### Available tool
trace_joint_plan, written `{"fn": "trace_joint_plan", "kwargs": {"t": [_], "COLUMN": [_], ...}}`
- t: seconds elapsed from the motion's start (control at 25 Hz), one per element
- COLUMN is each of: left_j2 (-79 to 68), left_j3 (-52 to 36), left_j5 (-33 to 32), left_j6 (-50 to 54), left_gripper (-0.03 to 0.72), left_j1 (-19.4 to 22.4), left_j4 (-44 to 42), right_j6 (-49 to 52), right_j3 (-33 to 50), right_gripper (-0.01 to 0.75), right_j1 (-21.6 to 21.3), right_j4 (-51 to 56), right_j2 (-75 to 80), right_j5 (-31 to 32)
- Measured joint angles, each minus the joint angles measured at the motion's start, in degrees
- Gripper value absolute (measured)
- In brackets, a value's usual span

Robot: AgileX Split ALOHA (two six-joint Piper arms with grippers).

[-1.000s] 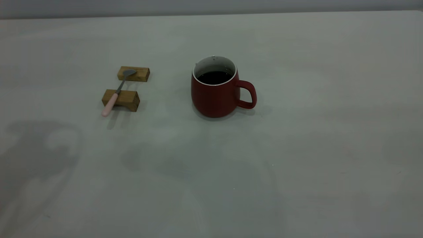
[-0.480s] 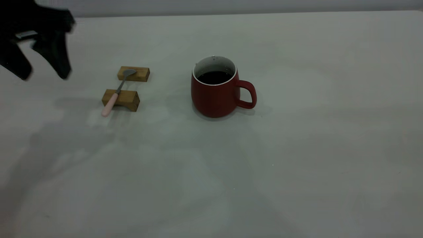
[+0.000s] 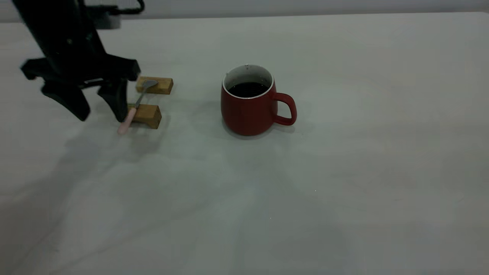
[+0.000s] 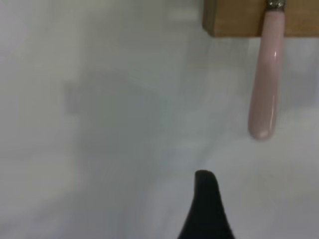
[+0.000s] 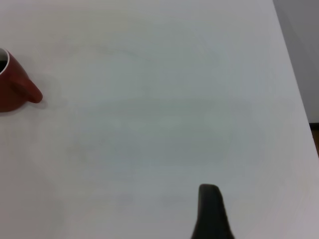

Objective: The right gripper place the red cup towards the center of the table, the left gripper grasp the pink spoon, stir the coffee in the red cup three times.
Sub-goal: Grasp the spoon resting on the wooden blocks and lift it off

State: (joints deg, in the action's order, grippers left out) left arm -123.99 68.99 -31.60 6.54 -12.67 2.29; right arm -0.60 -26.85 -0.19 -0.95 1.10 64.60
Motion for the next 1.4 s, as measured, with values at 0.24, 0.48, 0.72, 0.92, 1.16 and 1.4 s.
{"fn": "trace_joint_plan", "kwargs": {"t": [0.24, 0.48, 0.72, 0.92, 1.16, 1.4], "left_j2": [-4.66, -8.43, -9.3, -9.3, -9.3, -5.36], "left_j3": [2.8, 5.06, 5.69, 5.71, 6.59, 18.33], "left_j5": [1.35, 1.69, 4.32, 5.55, 3.76, -15.4], "left_j6": [-0.05, -0.11, -0.22, -0.28, -0.18, 5.33], "left_gripper": [0.633, 0.603, 0.47, 0.203, 0.166, 0.166], "left_j1": [-0.47, -0.47, -0.47, -0.47, -0.47, -0.47], "left_j4": [0.0, 0.0, 0.0, 0.0, 0.0, 1.16], "right_j6": [-0.07, -0.01, -0.01, -0.01, -0.12, -0.12], "right_j3": [0.0, 0.0, 0.0, 0.0, 0.0, 0.0], "right_gripper": [0.584, 0.584, 0.584, 0.584, 0.584, 0.584], "right_j1": [0.0, 0.0, 0.0, 0.0, 0.0, 0.0], "right_j4": [0.0, 0.0, 0.0, 0.0, 0.0, 0.0], "right_j2": [0.0, 0.0, 0.0, 0.0, 0.0, 0.0], "right_j5": [0.0, 0.0, 0.05, 0.05, 0.05, 0.05]}}
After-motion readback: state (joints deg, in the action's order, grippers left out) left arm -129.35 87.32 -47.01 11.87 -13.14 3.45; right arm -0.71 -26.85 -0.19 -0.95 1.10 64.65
